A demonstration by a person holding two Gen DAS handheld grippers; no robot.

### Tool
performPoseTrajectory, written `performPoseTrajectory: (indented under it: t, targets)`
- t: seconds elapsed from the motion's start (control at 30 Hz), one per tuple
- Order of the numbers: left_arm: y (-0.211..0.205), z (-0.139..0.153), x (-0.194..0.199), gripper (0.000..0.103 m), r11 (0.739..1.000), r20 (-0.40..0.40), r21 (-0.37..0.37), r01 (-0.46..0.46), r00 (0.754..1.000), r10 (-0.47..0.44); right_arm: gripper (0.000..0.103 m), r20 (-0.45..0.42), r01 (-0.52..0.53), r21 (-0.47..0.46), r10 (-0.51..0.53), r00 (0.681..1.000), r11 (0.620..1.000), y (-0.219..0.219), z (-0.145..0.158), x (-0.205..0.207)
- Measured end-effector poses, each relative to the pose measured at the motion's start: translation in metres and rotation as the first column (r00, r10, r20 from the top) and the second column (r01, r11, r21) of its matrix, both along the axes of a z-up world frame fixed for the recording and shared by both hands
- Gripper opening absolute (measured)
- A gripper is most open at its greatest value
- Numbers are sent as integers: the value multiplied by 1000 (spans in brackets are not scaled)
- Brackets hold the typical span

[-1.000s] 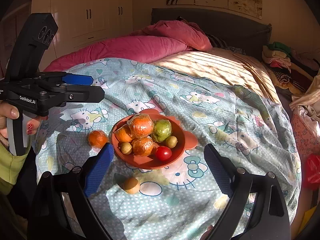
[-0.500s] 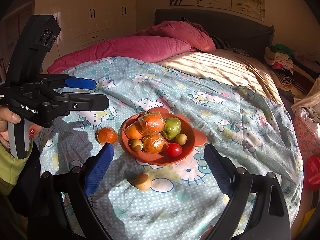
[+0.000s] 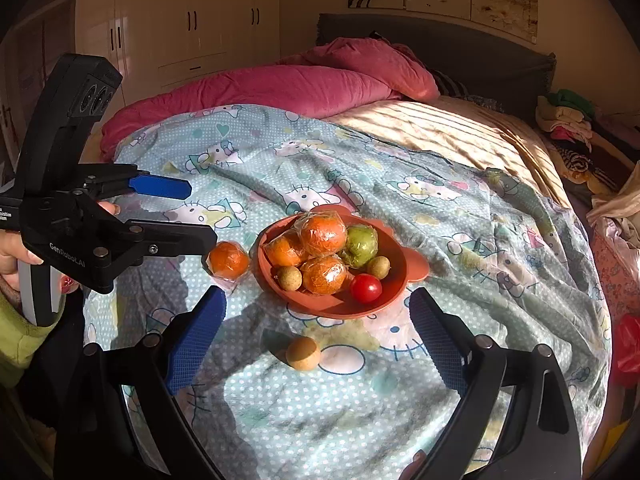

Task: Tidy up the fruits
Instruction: 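Move both open tools toward the wrapped orange and brown fruit on the sheet, then grasp the wrapped orange with the left tool while the right tool grasps the brown fruit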

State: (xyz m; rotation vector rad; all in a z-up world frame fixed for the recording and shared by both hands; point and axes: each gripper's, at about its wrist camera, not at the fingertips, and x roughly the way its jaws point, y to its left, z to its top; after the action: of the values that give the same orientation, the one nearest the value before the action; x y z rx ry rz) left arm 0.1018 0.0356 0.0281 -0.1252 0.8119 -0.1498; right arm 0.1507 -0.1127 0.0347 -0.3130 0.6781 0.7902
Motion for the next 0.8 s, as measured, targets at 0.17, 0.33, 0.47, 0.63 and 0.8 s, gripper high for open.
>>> performPoseTrajectory:
  t: [0.17, 0.33, 0.47, 0.63, 0.8]
  targets:
    - [1, -7, -3, 93, 1000, -14, 7, -5, 1000, 5, 93, -6, -1, -17, 1, 1000, 1000, 1, -5, -2]
    - [2, -11, -5, 93, 1000, -27, 14, -7, 1000, 7, 93, -12, -1, -23, 1, 1000, 1000, 1, -9, -4]
    - [5, -15, -6, 93, 1000, -36, 16, -16, 999, 17, 93, -18, 0, -26, -1, 1000, 1000, 0, -12, -6]
    - [9, -19, -6, 93, 1000, -49, 14, -26, 998, 27, 93, -31, -2, -37, 1, 1000, 999, 2, -19, -8]
    - [10, -24, -4, 93, 999, -64, 19, -26, 998, 27, 93, -49, 2, -51, -4, 999, 999, 5, -28, -8]
